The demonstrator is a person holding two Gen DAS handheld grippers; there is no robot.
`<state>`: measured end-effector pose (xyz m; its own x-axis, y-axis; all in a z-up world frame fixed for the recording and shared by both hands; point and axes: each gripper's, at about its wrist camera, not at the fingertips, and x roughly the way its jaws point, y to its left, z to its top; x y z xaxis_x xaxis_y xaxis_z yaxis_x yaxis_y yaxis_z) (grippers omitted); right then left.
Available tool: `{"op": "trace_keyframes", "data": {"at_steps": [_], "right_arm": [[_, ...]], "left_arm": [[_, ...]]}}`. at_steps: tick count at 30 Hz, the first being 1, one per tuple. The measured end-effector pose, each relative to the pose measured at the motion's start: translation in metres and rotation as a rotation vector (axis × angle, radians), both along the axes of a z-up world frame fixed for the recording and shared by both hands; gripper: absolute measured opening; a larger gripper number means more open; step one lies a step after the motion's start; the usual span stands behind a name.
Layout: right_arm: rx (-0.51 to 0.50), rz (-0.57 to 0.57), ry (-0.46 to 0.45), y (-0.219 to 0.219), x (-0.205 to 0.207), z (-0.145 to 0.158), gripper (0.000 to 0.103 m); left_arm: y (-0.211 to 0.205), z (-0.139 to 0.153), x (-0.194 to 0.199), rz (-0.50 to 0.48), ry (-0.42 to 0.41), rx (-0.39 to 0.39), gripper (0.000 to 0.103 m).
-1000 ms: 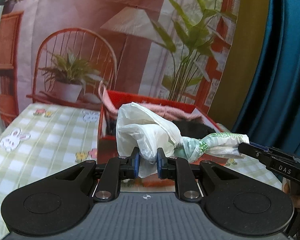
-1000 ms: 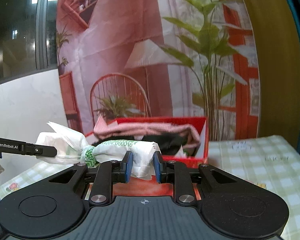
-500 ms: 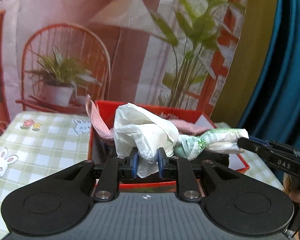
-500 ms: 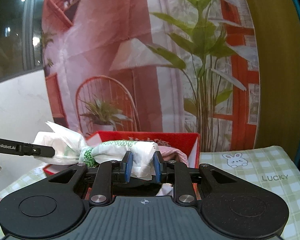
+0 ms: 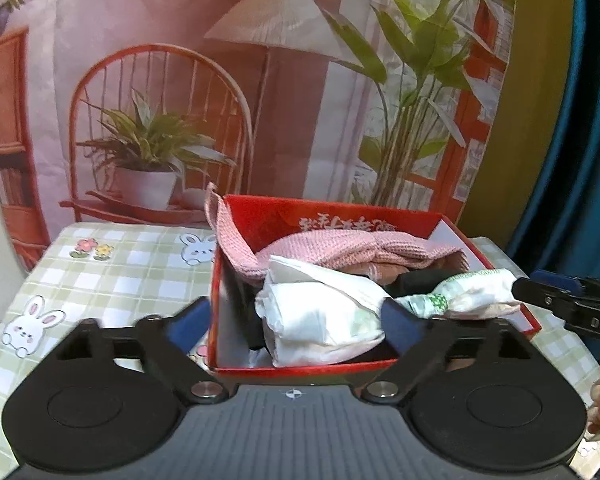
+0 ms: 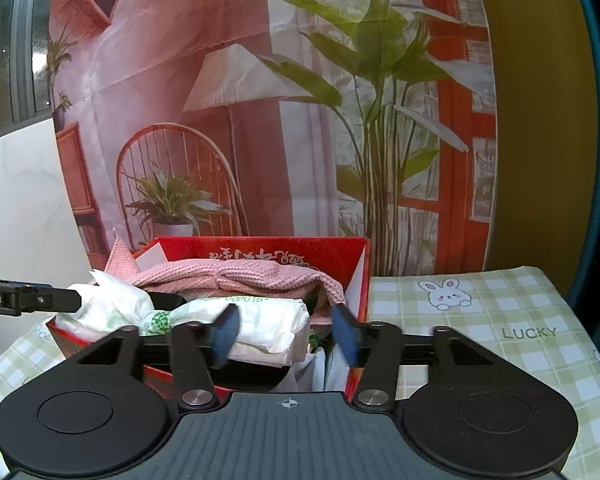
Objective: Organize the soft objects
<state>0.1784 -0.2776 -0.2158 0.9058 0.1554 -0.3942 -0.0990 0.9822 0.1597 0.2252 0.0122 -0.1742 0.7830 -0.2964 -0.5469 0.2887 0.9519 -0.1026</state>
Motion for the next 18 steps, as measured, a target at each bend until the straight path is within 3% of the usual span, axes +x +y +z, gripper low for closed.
{"op": "trace_keyframes", "data": {"at_steps": [7, 10, 12, 13, 16, 18], "right_arm": [[-0.019, 0.038, -0.027, 0.011, -0.012, 0.013, 0.062], [-0.01, 0.057, -0.027, 0.016, -0.017, 0.019, 0.078], [-0.004, 0.064, -0.027, 0.019, -0.021, 0.023, 0.099], [-0.003, 0.061, -0.029, 0.02, -0.023, 0.026, 0.102], [0.0, 0.053, -0.032, 0.024, -0.031, 0.035, 0.103], [0.011, 0.047, -0.027, 0.025, -0.035, 0.041, 0.103]], "left_arm": [[-0.003, 0.011, -0.007, 0.07, -0.017, 0.056, 0.103], [-0.005, 0.018, -0.015, 0.086, -0.043, 0.08, 0.103], [-0.008, 0.022, -0.021, 0.099, -0.059, 0.11, 0.103], [-0.01, 0.024, -0.023, 0.107, -0.066, 0.132, 0.103], [-0.016, 0.029, -0.032, 0.12, -0.102, 0.182, 0.103], [-0.016, 0.035, -0.039, 0.109, -0.108, 0.166, 0.103]]}}
